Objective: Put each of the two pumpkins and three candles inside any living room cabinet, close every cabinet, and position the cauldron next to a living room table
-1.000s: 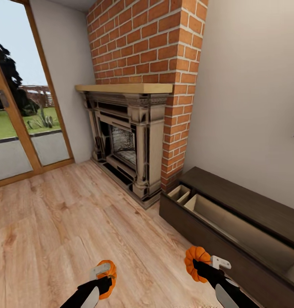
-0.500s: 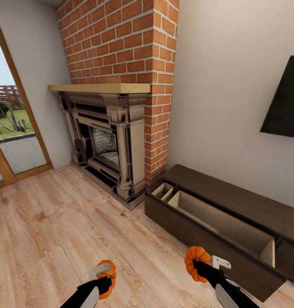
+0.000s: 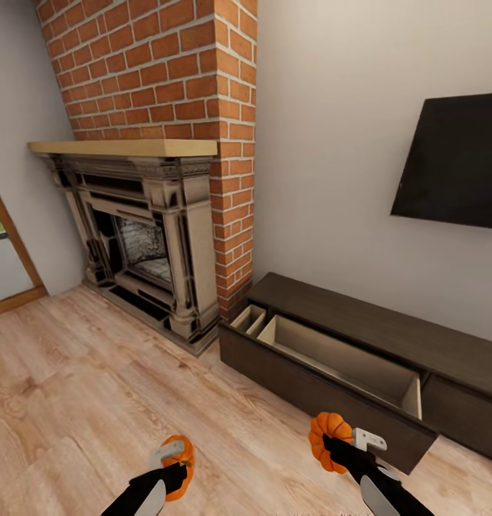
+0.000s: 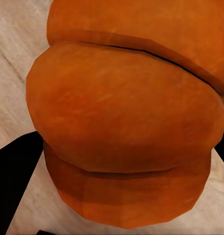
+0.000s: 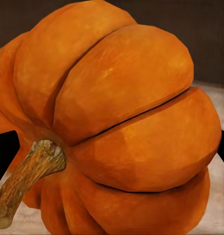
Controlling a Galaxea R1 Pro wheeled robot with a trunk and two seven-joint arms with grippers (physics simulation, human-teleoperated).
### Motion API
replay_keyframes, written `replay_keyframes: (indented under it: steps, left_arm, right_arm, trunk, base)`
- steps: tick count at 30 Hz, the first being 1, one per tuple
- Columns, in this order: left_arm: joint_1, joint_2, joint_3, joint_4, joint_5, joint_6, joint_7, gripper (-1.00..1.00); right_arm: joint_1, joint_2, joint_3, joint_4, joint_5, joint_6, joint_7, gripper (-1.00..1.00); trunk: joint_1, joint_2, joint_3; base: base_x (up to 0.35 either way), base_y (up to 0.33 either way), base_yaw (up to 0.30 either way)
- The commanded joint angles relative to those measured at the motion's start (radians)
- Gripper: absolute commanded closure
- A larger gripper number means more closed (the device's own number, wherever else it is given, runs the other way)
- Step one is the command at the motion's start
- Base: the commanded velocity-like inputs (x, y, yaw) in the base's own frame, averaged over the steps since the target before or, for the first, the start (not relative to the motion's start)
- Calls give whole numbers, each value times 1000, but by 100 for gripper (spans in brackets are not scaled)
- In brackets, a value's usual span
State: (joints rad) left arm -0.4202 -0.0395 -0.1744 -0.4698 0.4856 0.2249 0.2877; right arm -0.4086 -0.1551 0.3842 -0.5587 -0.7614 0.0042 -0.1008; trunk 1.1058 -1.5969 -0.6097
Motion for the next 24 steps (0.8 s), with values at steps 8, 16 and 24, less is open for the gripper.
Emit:
replay_keyframes:
  steps: [8, 16, 24]
  left_arm:
    - [0, 1, -8, -3, 10, 4, 11, 100]
    - [0, 1, -8, -3, 10, 4, 11, 100]
    - [0, 1, -8, -3, 8, 4, 11, 100]
  right_arm:
    - [-1, -1, 8, -1, -9, 0, -10, 100]
    - [-1, -1, 8, -1, -9, -1, -10, 100]
    - [-1, -1, 8, -1, -9, -1, -10, 100]
  trunk:
    - [0, -1, -1]
    - [0, -1, -1]
    - [0, -1, -1]
  base:
    - [17, 218, -279]
    - [155, 233, -279]
    - [230, 138, -279]
